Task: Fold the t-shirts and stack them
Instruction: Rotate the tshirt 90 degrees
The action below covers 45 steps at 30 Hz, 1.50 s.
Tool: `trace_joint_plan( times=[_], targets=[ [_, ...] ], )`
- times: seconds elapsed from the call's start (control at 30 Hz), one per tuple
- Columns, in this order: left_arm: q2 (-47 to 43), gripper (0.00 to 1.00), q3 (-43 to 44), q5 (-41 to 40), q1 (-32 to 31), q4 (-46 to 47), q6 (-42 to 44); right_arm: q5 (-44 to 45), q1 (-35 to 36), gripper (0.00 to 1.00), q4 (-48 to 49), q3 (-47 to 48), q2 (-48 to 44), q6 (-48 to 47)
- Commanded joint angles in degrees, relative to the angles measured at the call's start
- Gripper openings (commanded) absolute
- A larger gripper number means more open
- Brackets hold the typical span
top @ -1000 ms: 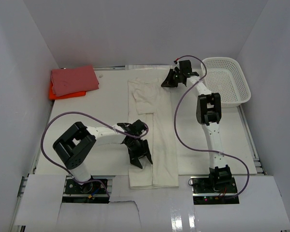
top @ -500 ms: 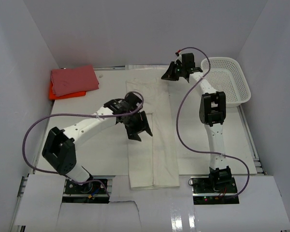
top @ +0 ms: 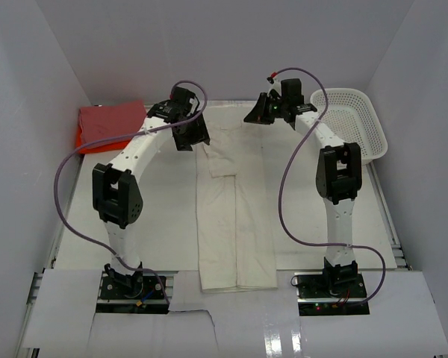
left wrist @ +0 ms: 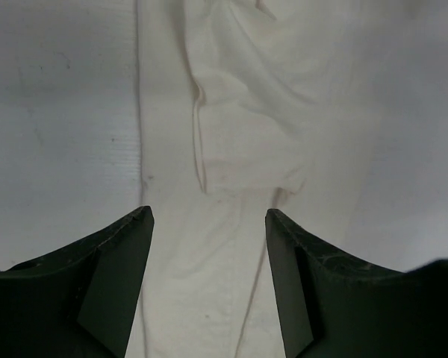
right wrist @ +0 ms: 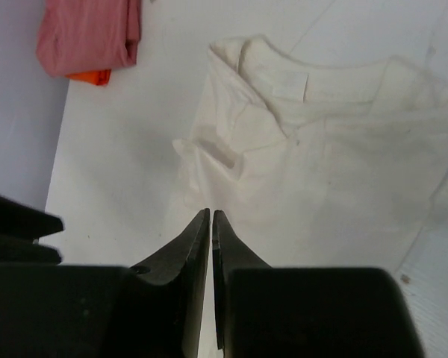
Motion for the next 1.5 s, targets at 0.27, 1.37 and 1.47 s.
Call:
trace_joint_plan(
  times=[0.27, 1.37, 1.47],
  targets=[
    [13.2, 0.7, 7.99, 5.58, 5.12, 12.65, 6.99, -1.66, 3.06, 0.09, -1.17, -0.86, 4.89, -1.96],
    [28.15, 0.56, 16.26, 12.87, 6.62, 19.24, 8.13, 0.71, 2.18, 0.1, -1.79, -3.06, 8.76, -3.8],
    [28.24, 0.59, 15.65, 13.05, 6.62, 19.24, 8.22, 0.71, 2.09, 0.1, -1.79, -3.23, 8.67, -3.81]
  ],
)
